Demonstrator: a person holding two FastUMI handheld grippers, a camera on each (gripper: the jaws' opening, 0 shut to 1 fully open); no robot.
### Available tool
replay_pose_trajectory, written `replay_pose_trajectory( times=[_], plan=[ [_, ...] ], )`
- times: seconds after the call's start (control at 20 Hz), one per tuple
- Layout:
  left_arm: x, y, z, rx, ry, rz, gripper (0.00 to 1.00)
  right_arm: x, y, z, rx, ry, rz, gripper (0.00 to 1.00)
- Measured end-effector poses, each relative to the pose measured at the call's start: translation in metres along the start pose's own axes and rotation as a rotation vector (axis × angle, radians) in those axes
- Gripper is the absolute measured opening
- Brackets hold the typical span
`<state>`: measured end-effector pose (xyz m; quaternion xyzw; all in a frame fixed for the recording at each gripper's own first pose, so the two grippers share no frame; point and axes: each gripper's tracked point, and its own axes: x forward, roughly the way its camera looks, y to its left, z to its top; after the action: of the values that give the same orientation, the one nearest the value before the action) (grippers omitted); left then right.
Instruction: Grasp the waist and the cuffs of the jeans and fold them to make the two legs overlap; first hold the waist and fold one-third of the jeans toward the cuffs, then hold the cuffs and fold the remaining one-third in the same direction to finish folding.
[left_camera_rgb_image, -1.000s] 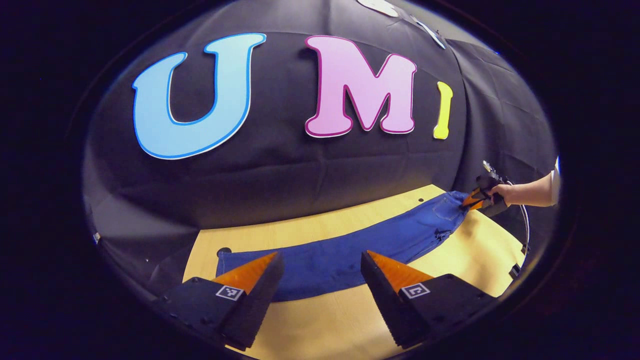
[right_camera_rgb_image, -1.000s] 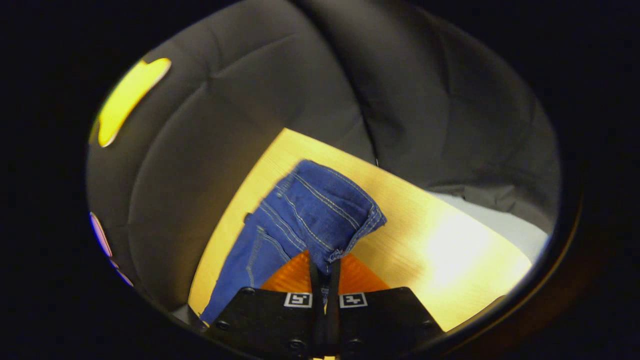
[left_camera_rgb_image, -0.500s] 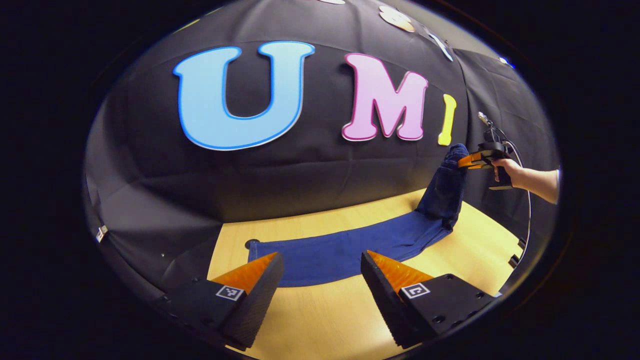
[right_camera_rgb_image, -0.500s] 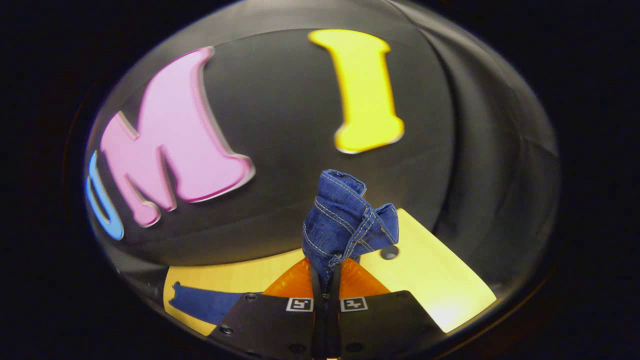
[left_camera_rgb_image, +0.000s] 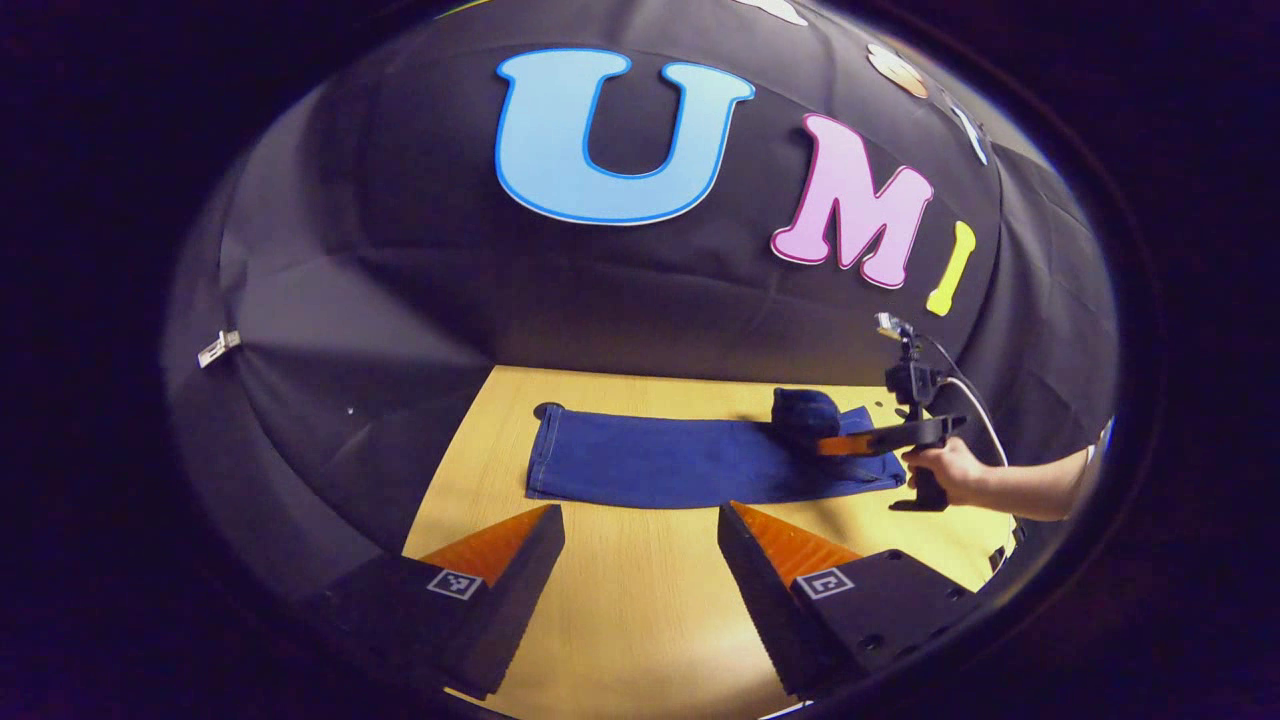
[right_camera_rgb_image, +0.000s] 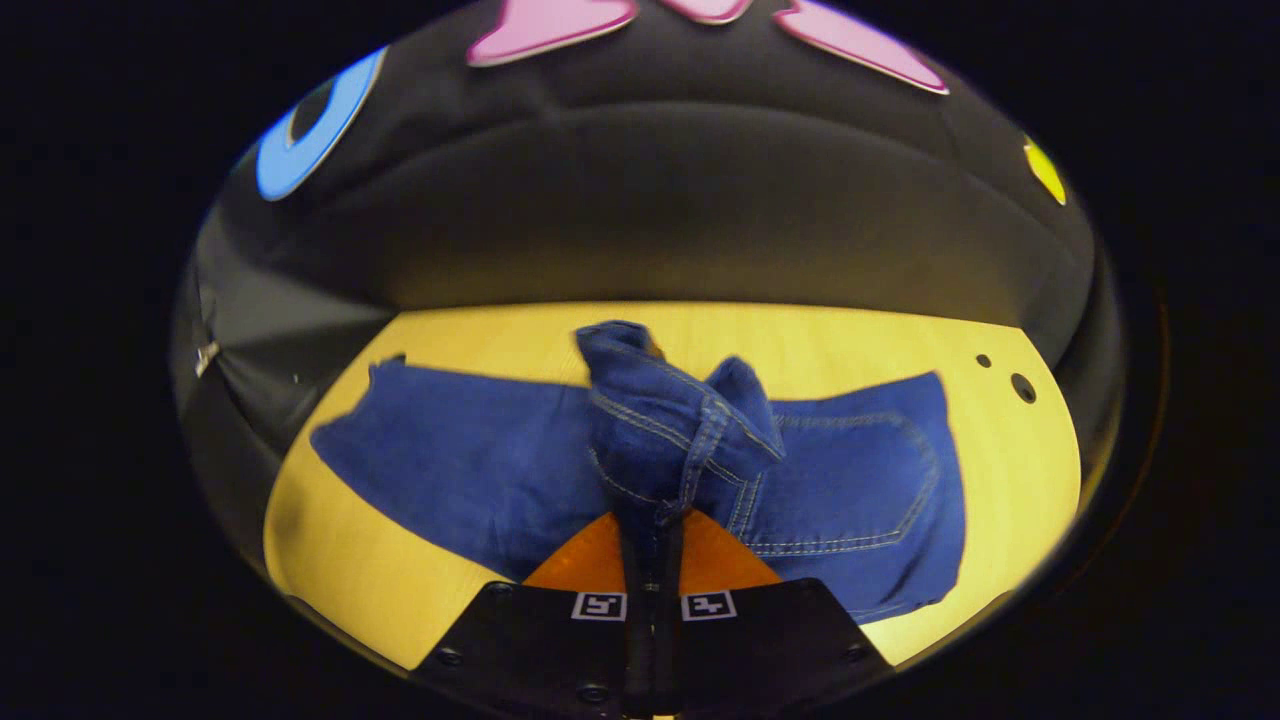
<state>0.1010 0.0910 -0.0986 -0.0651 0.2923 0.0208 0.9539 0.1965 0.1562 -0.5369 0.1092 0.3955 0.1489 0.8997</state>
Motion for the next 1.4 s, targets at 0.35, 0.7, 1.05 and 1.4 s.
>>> replay_pose_trajectory(
  times=[0.35,0.7,1.05,1.4],
  plan=[
    [0.064,0.005,-0.008,-0.12,0.095,-0.043,0.96,0.001,-0.012,-0.002,0.031,0.0,0.306,0.72],
    [0.184,0.062,-0.024,-0.278,0.426,0.084,0.96,-0.115,-0.101,-0.009,0.027,-0.106,0.405,0.96],
    [0.247,0.105,-0.044,-0.228,0.681,0.244,0.96,-0.172,-0.222,-0.101,0.055,0.037,0.199,0.95],
    [0.233,0.094,-0.041,-0.163,0.761,0.289,1.0,-0.183,-0.224,-0.09,0.067,0.031,0.229,0.95]
  ],
)
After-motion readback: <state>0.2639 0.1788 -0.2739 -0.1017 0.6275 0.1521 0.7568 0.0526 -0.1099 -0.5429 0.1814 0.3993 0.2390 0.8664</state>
